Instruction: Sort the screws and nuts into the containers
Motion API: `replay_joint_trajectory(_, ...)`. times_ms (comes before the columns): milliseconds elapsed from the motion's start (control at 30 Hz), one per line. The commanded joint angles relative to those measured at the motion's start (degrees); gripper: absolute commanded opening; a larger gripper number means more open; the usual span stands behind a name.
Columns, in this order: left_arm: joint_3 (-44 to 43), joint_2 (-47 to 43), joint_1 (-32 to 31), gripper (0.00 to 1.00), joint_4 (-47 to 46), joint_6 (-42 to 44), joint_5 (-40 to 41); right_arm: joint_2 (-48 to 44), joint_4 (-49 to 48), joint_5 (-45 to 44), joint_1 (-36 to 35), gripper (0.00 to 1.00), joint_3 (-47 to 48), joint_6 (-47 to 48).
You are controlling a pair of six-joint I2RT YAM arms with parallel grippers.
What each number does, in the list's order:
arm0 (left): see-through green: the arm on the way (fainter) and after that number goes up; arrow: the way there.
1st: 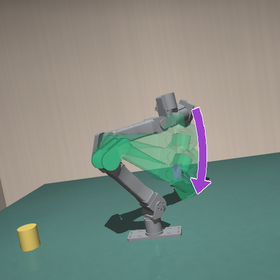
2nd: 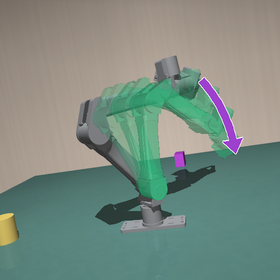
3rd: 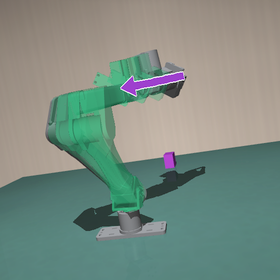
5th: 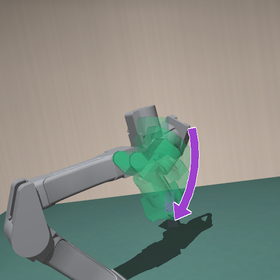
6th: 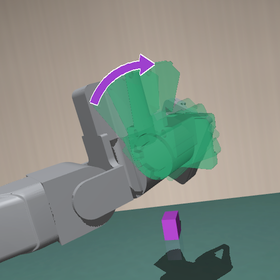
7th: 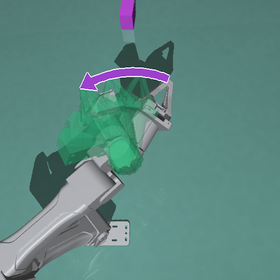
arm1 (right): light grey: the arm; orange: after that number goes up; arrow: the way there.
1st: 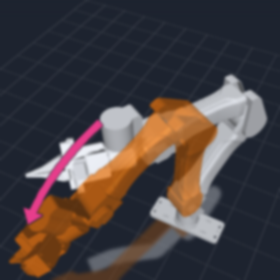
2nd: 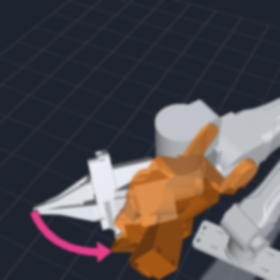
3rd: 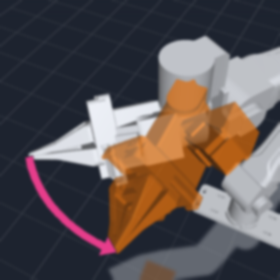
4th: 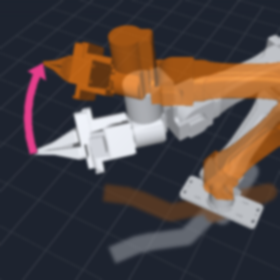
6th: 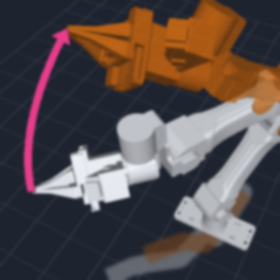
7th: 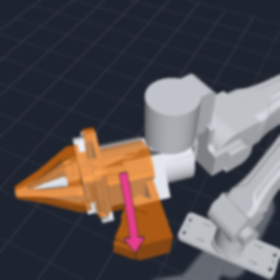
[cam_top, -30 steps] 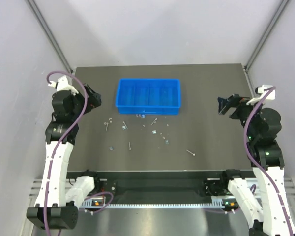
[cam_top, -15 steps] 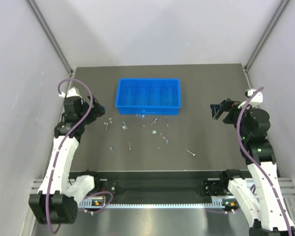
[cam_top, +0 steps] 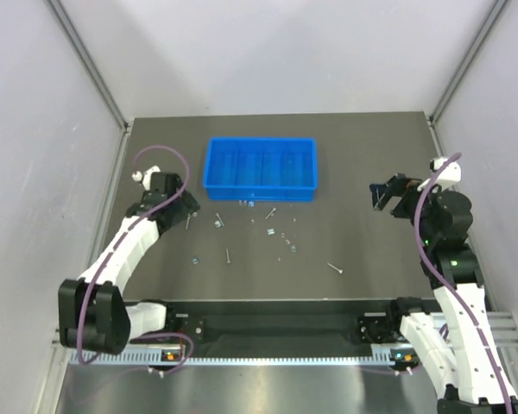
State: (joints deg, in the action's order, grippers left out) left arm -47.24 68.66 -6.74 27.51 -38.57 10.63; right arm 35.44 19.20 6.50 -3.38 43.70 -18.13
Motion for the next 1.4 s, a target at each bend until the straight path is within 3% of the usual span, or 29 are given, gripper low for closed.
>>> replay_joint_trajectory(0, -0.30, 3.83, -4.67, 0.79, -4.57, -2.66, 7.88, 1.64, -1.97, -1.58, -0.67, 1.00, 0.33, -0.24)
replay_joint_trajectory(300, -2.50, 15.35, -5.30, 0.74, -4.21, -4.59, 12.03, 1.65, -3.82, -0.53, -0.75, 1.00, 0.07, -0.86)
replay_joint_trajectory(467, -2.06, 17.20, -5.30, 0.64, -5.71, -4.15, 12.66, 1.74, -4.35, -0.79, -1.02, 1.00, -0.28, -0.77)
replay_joint_trajectory(733, -0.75, 20.98, -5.30, 0.65, -7.90, -3.01, 14.15, 3.14, -4.70, -0.53, -1.02, 1.00, -0.20, -0.33)
replay_joint_trajectory(867, 0.57, 21.60, -5.30, 0.58, -10.28, -2.65, 13.98, 3.85, -4.70, 0.18, -1.11, 1.00, -0.46, -0.68)
replay_joint_trajectory(1267, 0.66, 23.36, -5.21, 0.52, -11.16, -0.28, 13.36, 5.78, -3.38, 0.97, -1.11, 1.00, 0.15, -0.68)
replay_joint_trajectory(1367, 0.66, 23.88, -5.21, 0.38, -10.98, -0.11, 12.84, 6.13, -3.20, 1.32, -1.28, 1.00, 0.68, -0.68)
